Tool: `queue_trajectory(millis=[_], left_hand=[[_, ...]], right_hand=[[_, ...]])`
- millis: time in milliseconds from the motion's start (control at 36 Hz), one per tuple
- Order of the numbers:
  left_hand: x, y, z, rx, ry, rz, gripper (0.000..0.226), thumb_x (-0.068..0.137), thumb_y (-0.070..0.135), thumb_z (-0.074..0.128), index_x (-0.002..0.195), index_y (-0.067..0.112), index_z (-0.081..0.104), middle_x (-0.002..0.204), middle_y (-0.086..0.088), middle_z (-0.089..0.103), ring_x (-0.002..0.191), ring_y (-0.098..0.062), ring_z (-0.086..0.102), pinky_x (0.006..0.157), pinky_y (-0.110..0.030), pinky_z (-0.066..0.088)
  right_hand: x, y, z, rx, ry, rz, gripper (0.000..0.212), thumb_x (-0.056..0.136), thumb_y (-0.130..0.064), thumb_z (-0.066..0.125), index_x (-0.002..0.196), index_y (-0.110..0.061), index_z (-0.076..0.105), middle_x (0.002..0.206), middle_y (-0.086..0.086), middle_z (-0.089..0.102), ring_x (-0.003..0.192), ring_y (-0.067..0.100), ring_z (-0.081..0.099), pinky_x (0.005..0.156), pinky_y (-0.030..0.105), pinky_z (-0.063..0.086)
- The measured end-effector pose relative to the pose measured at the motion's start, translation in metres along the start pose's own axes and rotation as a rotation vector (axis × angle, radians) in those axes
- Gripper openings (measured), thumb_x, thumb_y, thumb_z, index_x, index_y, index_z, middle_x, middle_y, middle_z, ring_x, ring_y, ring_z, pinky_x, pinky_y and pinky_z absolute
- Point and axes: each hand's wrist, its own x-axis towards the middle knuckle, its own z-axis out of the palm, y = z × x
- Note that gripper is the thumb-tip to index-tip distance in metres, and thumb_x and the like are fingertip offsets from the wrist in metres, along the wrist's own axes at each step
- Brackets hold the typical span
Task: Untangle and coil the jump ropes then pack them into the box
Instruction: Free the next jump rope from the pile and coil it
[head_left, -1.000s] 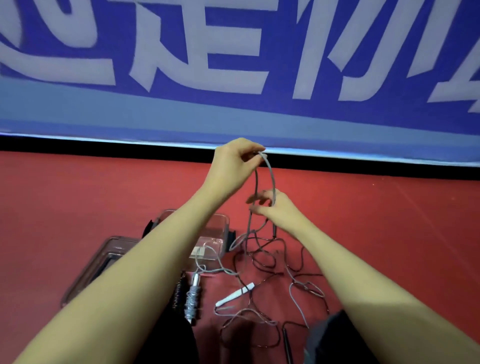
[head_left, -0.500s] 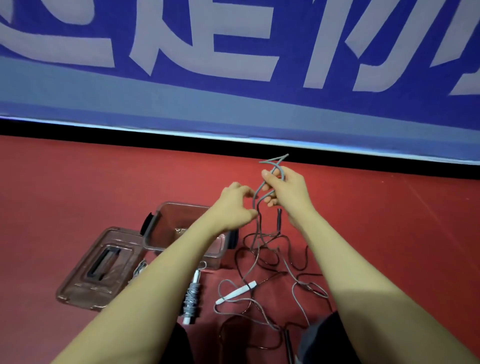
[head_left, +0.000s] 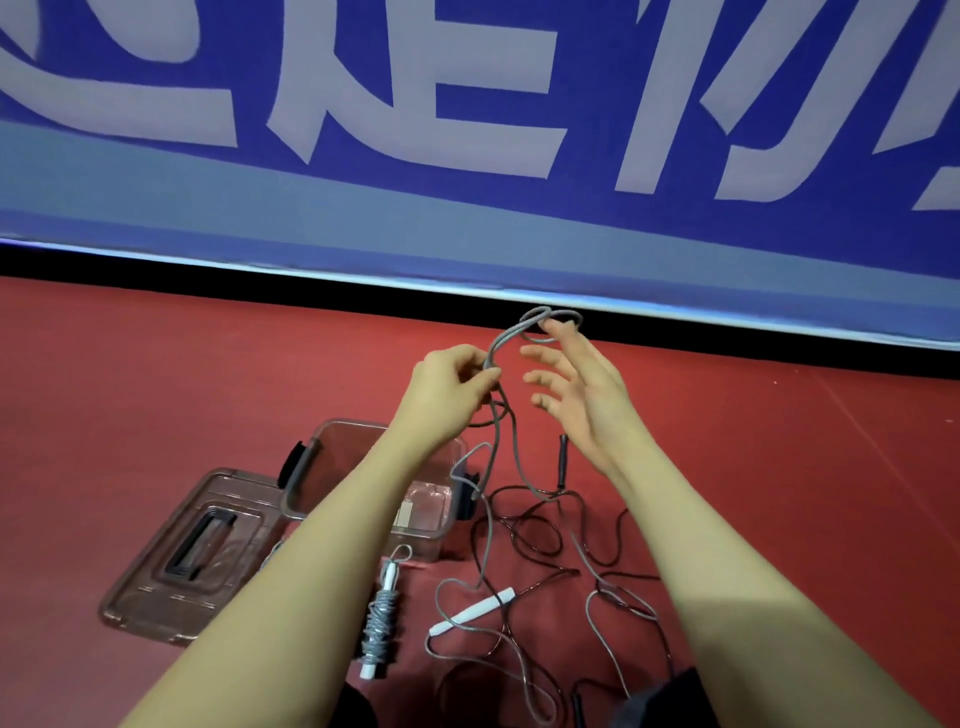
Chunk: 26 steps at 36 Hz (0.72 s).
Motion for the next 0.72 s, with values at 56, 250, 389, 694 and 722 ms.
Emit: queue_trajectory(millis=[56,250,389,694,722], left_hand=[[0.002,0.002,-0.004,-0.052,-0.007,-0.019,0.017,0.089,0.011,0.061,0.074,0.019,0.063,0.064,0.003,0.064,0.051,-0.002,0.055,0.059,-0.025,0.045],[0.007,0.013,-0.011,-0.064,0.093,0.027,0.009,0.087,0.015,0.065,0.079,0.019,0.066,0.075,0.0,0.07,0.061,-0.008,0.06,0.055,-0.02,0.047],[0.006,0.026,-0.015,-0.257,0.13,0.041,0.01,0.088,0.009,0.065,0.078,0.012,0.065,0.069,-0.005,0.066,0.055,-0.012,0.061,0.06,-0.025,0.054],[0.004,0.021,-0.007,-0.039,0.145,-0.046,0.023,0.093,0.021,0.053,0.114,0.013,0.059,0.098,-0.001,0.062,0.085,-0.02,0.065,0.085,-0.041,0.052],[0.004,0.019,-0.006,0.017,0.112,-0.064,0.023,0.093,0.016,0.05,0.114,0.012,0.059,0.103,-0.005,0.061,0.093,-0.024,0.063,0.089,-0.04,0.05]], right_hand=[[0.0,0.007,-0.007,-0.298,0.024,0.036,0.035,0.084,-0.028,0.065,0.117,-0.019,0.058,0.105,0.006,0.063,0.073,0.013,0.057,0.06,0.022,0.042],[-0.004,0.03,-0.008,-0.867,-0.156,0.138,0.032,0.084,-0.019,0.07,0.114,-0.015,0.062,0.097,0.002,0.059,0.073,0.003,0.052,0.052,0.01,0.041],[-0.006,0.032,0.0,-0.826,-0.193,0.065,0.008,0.084,-0.013,0.07,0.091,-0.014,0.066,0.065,-0.01,0.058,0.055,-0.003,0.051,0.05,0.008,0.037],[0.003,0.03,-0.001,-0.605,0.077,-0.029,0.02,0.092,-0.011,0.06,0.074,-0.007,0.067,0.064,0.009,0.061,0.046,0.008,0.052,0.054,0.021,0.046],[0.004,0.028,0.0,-0.55,0.104,-0.04,0.02,0.092,-0.011,0.06,0.074,-0.008,0.067,0.064,0.009,0.061,0.047,0.008,0.051,0.053,0.02,0.046]])
